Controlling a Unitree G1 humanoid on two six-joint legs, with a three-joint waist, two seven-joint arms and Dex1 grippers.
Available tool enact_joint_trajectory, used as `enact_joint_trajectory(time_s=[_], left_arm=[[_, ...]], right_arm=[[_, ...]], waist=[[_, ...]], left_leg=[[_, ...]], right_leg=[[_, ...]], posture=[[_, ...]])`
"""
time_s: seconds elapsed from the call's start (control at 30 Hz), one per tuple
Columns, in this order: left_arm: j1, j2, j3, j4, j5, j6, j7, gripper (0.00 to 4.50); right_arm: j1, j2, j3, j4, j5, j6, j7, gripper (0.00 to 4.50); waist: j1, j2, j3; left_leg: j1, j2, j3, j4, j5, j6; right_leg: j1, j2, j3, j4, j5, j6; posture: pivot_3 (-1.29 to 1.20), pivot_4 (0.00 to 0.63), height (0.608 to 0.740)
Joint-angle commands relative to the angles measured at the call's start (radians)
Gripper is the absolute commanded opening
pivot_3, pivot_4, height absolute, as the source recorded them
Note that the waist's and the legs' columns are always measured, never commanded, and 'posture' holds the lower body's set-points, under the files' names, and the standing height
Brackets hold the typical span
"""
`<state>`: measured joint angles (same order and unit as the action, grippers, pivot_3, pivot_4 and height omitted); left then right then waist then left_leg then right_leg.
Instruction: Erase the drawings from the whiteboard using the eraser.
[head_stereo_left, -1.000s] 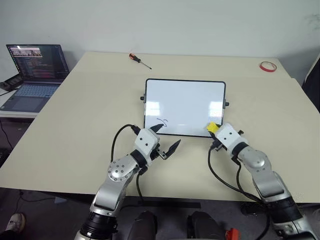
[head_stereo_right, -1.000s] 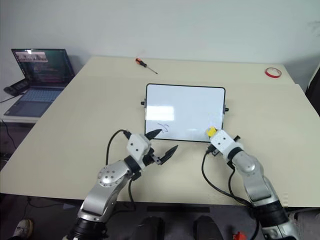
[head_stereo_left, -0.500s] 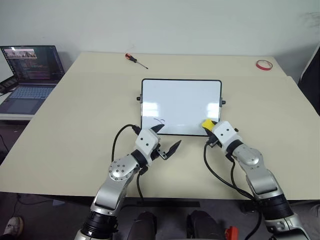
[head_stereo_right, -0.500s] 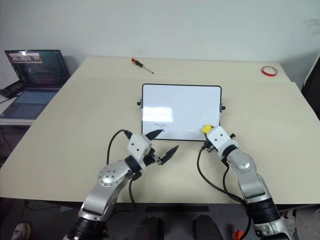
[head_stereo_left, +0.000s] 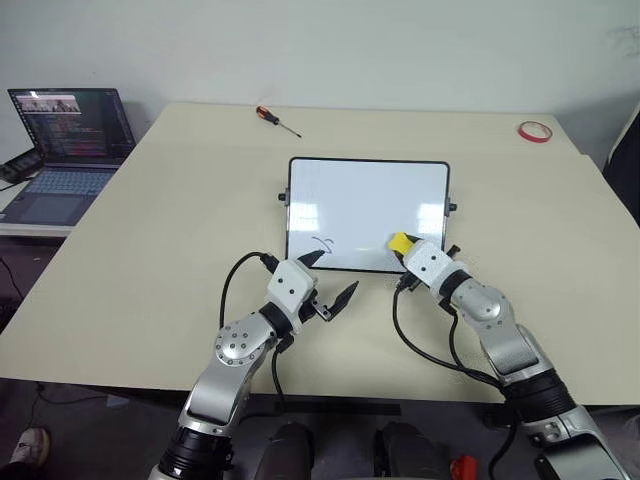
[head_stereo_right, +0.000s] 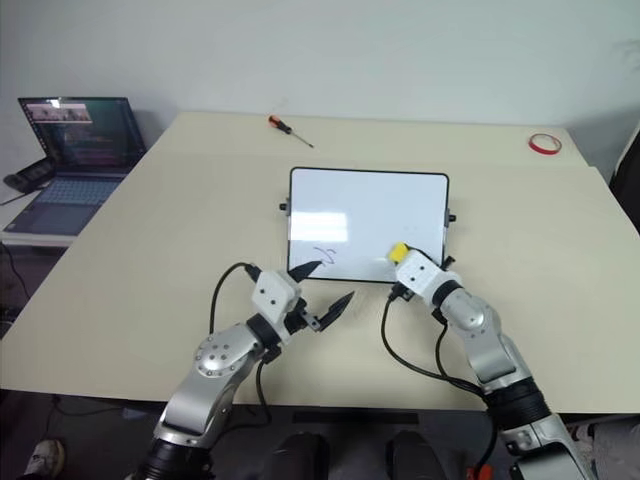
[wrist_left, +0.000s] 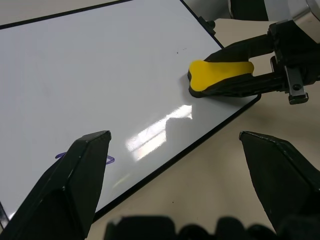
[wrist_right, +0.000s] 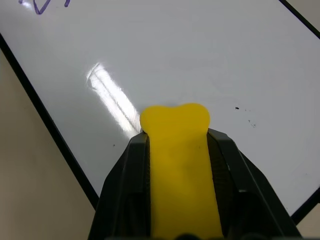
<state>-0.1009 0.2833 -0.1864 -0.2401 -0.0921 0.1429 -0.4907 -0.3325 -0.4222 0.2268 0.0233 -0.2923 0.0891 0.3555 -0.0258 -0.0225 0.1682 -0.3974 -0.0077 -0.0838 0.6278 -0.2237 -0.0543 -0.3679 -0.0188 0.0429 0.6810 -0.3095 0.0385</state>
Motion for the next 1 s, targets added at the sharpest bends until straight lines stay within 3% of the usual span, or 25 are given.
enact_joint_trajectory(time_s=[0.03,0.23,0.5,0.73,1.0], left_arm=[[-0.007,-0.001,0.004,-0.041,0.000,-0.008,0.003,4.50],[-0.020,0.000,0.006,-0.027,-0.006,-0.009,-0.005,4.50],[-0.020,0.011,0.022,-0.025,-0.016,-0.009,-0.012,4.50],[0.046,0.038,0.093,-0.087,-0.042,0.003,0.013,4.50],[0.141,0.047,0.171,-0.156,-0.030,0.004,0.064,4.50]], right_arm=[[0.043,-0.039,-0.046,-0.001,-0.012,0.059,0.003,1.19],[0.110,-0.067,-0.102,-0.074,0.019,0.086,0.007,1.19],[0.140,0.077,-0.182,-0.216,0.265,0.082,0.049,1.19],[0.199,0.100,-0.246,-0.350,0.395,0.121,0.063,1.19],[0.431,0.062,-0.313,-0.472,0.420,0.123,0.055,1.19]], waist=[[0.001,0.000,0.000],[0.002,0.000,0.000],[-0.006,0.000,0.000],[-0.004,0.001,0.001],[0.000,0.001,0.001]], left_leg=[[0.000,0.000,0.000,0.000,0.000,0.000],[0.000,0.000,0.000,0.000,0.000,0.000],[0.000,0.000,0.000,0.000,0.000,0.000],[-0.001,0.000,-0.001,-0.001,0.000,0.000],[-0.002,0.000,-0.002,-0.001,0.000,0.000]], right_leg=[[0.000,0.000,0.000,0.000,0.000,0.000],[0.000,0.000,0.000,0.000,0.000,0.000],[-0.001,0.000,0.001,0.000,0.000,0.000],[-0.002,0.000,0.001,0.000,0.000,0.000],[-0.002,-0.001,0.001,-0.001,0.000,0.000]], posture=[[0.00,0.150,0.740],[0.00,0.150,0.740],[0.00,0.150,0.740],[0.00,0.150,0.740],[0.00,0.150,0.740]])
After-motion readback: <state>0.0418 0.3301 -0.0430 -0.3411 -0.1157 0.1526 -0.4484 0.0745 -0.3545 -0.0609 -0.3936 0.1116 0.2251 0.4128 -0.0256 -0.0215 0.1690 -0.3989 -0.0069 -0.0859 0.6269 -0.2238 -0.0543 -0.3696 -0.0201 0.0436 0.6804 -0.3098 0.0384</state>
